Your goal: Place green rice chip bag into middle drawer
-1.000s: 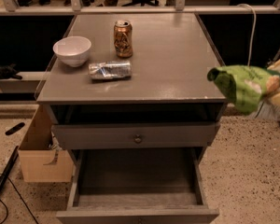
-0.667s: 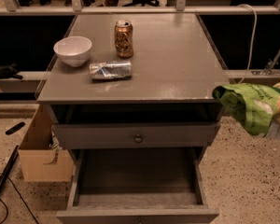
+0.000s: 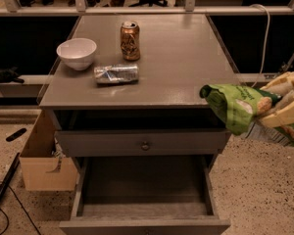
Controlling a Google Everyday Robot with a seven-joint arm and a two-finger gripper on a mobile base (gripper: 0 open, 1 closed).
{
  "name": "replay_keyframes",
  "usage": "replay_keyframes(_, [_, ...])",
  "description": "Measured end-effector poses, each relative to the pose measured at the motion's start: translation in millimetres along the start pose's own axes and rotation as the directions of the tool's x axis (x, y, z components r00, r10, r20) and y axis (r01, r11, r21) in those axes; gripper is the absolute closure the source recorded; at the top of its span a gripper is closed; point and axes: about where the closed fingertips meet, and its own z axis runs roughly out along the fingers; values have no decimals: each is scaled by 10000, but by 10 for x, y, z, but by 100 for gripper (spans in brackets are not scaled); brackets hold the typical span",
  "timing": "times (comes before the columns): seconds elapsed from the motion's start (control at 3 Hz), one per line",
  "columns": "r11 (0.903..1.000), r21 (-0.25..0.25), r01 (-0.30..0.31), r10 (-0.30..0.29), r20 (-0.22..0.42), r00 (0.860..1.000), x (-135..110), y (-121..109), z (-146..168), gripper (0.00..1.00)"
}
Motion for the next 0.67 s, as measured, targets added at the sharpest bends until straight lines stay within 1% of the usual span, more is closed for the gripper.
replay_keyframes(0.33, [9988,-251,-415,434,798,9959,-289,113,497,100])
replay_keyframes(0.67, [9927,-595,-1052,1122,1304,9851,-472,197,1114,100])
